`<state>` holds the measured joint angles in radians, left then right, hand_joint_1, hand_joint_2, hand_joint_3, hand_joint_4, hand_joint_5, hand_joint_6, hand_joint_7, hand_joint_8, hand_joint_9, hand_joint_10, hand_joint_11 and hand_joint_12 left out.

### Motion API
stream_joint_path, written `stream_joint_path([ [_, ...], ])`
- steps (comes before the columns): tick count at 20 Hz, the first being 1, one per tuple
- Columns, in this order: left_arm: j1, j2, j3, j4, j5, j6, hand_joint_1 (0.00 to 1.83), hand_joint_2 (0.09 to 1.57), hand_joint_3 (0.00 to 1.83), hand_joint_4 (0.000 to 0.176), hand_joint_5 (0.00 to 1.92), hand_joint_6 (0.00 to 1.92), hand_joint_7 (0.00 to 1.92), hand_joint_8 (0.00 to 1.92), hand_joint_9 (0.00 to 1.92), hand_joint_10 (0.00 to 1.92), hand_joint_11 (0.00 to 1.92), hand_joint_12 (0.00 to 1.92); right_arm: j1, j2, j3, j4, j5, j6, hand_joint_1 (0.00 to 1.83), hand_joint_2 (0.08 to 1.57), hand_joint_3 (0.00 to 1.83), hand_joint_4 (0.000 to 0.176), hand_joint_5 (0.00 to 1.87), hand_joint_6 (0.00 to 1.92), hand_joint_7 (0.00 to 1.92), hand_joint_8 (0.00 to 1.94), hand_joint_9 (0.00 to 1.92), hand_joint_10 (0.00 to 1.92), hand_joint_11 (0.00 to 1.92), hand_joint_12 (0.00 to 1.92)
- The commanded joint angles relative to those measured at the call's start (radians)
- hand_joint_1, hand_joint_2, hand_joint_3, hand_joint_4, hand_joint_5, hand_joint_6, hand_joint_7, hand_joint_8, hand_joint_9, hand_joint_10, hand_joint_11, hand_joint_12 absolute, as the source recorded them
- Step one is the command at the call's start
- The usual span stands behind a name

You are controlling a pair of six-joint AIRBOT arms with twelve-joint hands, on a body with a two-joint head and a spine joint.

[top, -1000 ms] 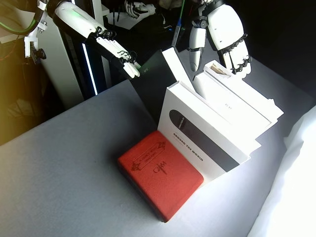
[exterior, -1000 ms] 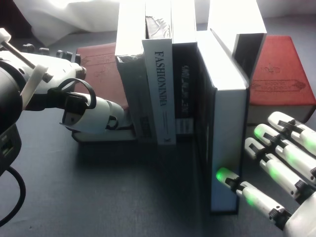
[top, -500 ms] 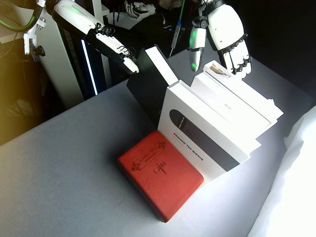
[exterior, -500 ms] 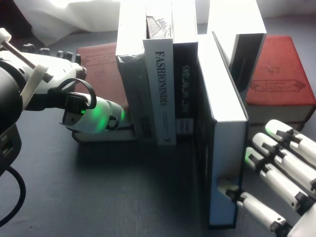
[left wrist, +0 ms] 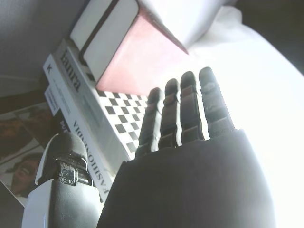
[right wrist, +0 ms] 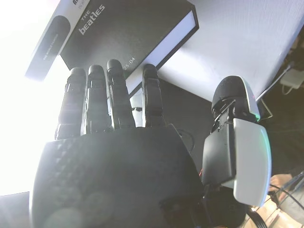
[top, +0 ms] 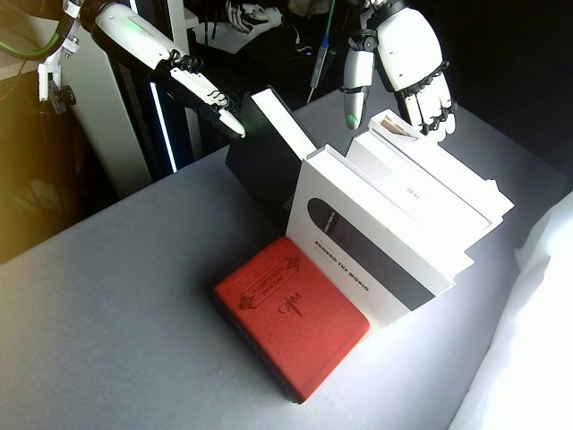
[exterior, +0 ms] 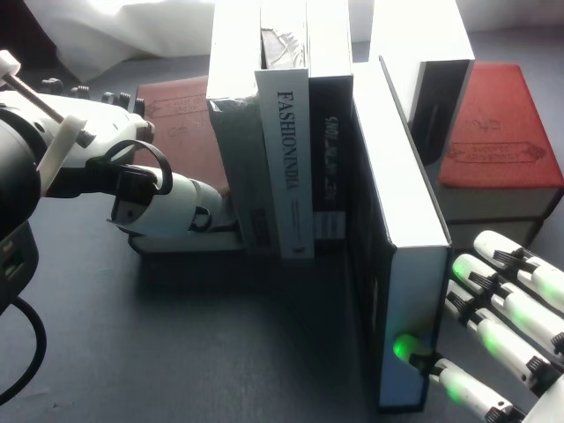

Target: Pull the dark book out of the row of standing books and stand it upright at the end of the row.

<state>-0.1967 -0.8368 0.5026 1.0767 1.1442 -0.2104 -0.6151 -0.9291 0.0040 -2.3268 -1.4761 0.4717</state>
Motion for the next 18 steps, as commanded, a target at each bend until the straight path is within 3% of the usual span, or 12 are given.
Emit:
stream_joint_path([
  [1, -0.009, 0.014, -0.001, 0.088, 0.004, 0.002, 0.00, 1.23, 0.00, 0.000, 0.10, 0.00, 0.07, 0.00, 0.04, 0.00, 0.00, 0.07, 0.002, 0.007, -0.003, -0.090, -0.062, 0.002, 0.00, 1.09, 0.00, 0.000, 0.11, 0.00, 0.09, 0.00, 0.03, 0.01, 0.01, 0.01],
  [9, -0.010, 0.014, -0.001, 0.088, 0.004, 0.001, 0.00, 1.23, 0.00, 0.000, 0.10, 0.00, 0.06, 0.00, 0.04, 0.00, 0.00, 0.05, -0.024, 0.007, -0.001, -0.093, -0.027, 0.016, 0.00, 1.08, 0.00, 0.000, 0.12, 0.00, 0.09, 0.00, 0.03, 0.00, 0.01, 0.02],
  [11, -0.010, 0.014, -0.001, 0.088, 0.004, 0.001, 0.00, 1.23, 0.00, 0.000, 0.10, 0.00, 0.06, 0.00, 0.04, 0.00, 0.00, 0.04, -0.051, 0.007, -0.014, -0.151, -0.034, 0.026, 0.00, 1.09, 0.00, 0.000, 0.13, 0.00, 0.10, 0.00, 0.04, 0.00, 0.02, 0.02],
  [18, -0.010, 0.014, -0.001, 0.088, 0.004, 0.001, 0.00, 1.24, 0.00, 0.000, 0.11, 0.00, 0.09, 0.01, 0.06, 0.01, 0.03, 0.06, -0.073, 0.005, -0.037, -0.188, -0.064, 0.007, 0.00, 1.09, 0.00, 0.000, 0.10, 0.00, 0.06, 0.00, 0.01, 0.00, 0.00, 0.01],
])
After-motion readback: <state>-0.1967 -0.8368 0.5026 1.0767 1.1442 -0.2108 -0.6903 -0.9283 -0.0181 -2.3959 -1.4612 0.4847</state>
